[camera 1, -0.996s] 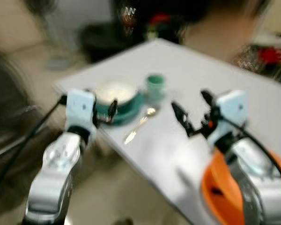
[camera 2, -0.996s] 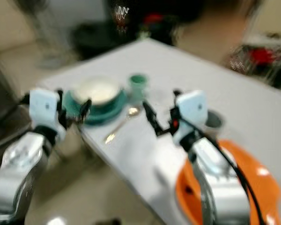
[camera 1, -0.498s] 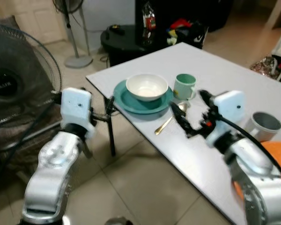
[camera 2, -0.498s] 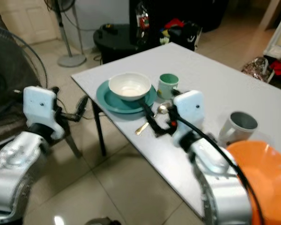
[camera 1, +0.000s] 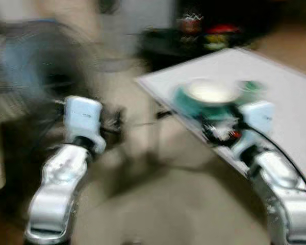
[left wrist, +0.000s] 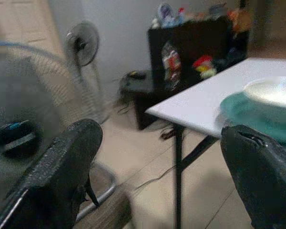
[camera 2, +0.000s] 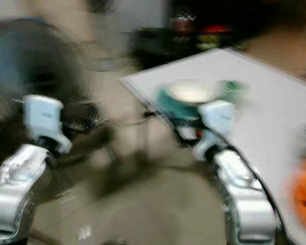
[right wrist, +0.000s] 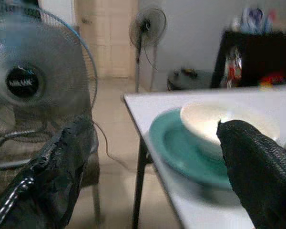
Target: Setting the table
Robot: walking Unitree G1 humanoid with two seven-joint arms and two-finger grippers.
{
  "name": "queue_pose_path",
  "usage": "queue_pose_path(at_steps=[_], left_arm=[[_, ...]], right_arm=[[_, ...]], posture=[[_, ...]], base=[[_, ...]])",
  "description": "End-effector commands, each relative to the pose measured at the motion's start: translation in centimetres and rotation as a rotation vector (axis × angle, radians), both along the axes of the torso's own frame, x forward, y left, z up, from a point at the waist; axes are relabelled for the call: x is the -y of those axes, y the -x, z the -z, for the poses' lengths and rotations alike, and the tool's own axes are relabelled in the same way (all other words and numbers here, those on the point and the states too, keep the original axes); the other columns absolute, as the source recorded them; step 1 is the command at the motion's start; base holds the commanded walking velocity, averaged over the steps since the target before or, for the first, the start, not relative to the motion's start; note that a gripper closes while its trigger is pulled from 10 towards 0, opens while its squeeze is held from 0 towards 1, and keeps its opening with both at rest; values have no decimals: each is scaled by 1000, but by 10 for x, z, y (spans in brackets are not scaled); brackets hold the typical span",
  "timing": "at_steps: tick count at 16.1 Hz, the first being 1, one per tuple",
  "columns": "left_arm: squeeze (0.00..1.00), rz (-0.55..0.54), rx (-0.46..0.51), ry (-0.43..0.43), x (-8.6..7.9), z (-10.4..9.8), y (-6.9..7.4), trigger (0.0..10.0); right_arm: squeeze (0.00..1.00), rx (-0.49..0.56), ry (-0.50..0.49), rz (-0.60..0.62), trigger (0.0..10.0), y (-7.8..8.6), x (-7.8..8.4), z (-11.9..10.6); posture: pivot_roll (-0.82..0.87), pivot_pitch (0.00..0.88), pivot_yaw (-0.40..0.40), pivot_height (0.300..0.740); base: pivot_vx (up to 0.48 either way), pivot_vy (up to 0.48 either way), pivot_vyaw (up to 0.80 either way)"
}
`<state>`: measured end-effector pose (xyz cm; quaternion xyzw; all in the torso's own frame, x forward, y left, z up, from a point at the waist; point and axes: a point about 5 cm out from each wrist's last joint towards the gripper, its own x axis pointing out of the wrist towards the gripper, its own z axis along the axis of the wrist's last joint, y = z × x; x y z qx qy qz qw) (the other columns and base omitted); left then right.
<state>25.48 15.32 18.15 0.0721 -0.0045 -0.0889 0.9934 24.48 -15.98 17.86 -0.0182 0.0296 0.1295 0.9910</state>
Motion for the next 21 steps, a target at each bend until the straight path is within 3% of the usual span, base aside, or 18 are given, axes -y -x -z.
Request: queue_pose_path(at_steps=[1,3,5,8,14,15,16,21], left_arm=[[0,-8,3,-14,-3,-3,-3,10000],[0,2,-4,-15,-1,-1,-3,10000],[0,1,-5,-19,-2,-1,-3,10000],[0,-9,3,-27,-5,-4,-4,10000],[0,-21,16,-26,-6,-5,-8,10000],[0,-21,17,-28,-6,-6,-10,10000],[0,-17,15,-33,-7,-6,-12,10000],[0,0,12,-35,-5,-6,-15,10000]], right_arm=[[1000,30,-2,11,10000,0,1,-4],[1000,32,59,17,10000,-1,6,-2],[1000,45,60,19,10000,1,5,-2],[1000,14,-16,-62,10000,1,-5,4],[1000,-18,-119,-24,10000,-5,-5,10],[596,-52,-133,2,10000,-6,-6,13],[0,-71,-140,26,10000,-6,-7,15],[0,-75,-163,41,10000,-4,-6,16]], posture=[[132,0,19,740],[130,0,30,740],[138,0,30,740],[152,0,18,740],[155,0,9,740],[147,0,22,740],[144,0,26,740],[136,0,39,740]], base=[[0,0,800],[0,285,800],[0,317,666],[0,315,567],[0,317,0],[0,326,0],[0,322,0],[0,330,0]])
